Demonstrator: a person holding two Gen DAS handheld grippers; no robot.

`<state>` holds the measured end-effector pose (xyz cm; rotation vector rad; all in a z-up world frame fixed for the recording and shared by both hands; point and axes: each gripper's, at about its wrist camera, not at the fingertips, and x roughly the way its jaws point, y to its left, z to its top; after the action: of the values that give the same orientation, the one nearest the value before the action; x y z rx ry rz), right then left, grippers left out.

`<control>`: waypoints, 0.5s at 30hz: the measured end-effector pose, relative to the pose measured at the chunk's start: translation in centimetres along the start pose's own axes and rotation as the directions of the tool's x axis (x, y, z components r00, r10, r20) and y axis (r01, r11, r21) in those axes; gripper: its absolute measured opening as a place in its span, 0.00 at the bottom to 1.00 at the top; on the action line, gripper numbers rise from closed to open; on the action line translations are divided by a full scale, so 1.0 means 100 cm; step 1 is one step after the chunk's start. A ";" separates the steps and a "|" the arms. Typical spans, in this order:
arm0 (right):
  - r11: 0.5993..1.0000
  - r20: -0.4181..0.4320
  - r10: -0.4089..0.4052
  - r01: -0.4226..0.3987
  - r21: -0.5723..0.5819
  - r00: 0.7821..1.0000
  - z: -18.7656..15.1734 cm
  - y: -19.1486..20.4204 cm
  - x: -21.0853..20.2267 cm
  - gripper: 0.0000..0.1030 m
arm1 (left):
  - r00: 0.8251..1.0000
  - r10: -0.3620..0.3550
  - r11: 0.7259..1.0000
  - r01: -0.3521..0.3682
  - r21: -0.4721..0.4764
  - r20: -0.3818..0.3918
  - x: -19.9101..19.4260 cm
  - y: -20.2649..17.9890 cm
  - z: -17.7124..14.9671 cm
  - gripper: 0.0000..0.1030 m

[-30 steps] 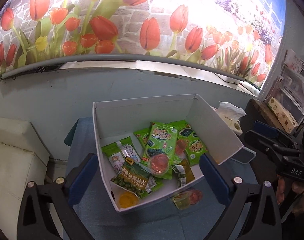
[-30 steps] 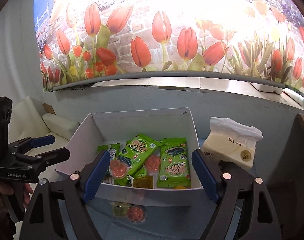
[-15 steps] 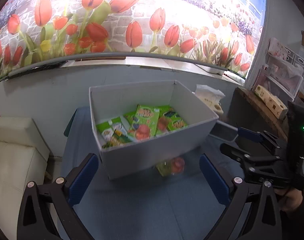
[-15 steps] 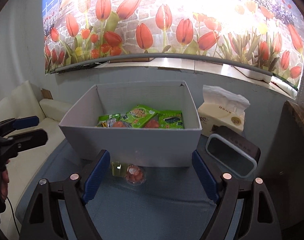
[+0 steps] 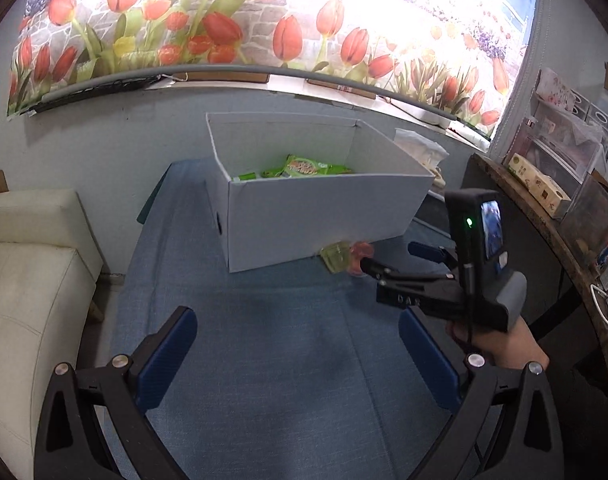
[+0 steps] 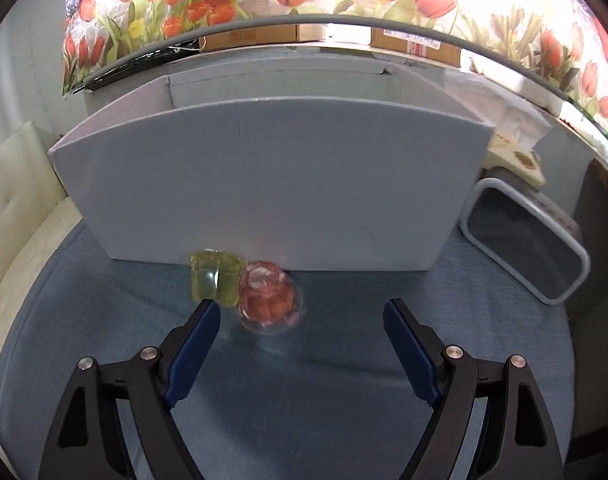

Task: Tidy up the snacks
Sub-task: 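Grasp the last red jelly cup with the right gripper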

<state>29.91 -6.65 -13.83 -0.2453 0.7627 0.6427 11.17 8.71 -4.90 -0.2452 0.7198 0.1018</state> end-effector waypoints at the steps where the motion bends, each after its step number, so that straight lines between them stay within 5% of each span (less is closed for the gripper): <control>1: 1.000 -0.001 0.005 -0.005 0.003 1.000 0.002 0.000 0.003 0.85 | 1.000 0.002 1.000 -0.002 -0.001 -0.001 0.000 0.002 -0.001 1.00; 15: 0.984 -0.032 0.158 -0.160 -0.082 0.987 0.013 -0.003 0.017 0.72 | 1.000 0.004 0.999 -0.004 -0.031 -0.017 0.007 0.019 -0.009 1.00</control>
<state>31.77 -5.60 -14.18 -0.2720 0.7862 0.8253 10.77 10.28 -6.32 -0.2750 0.7364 0.1151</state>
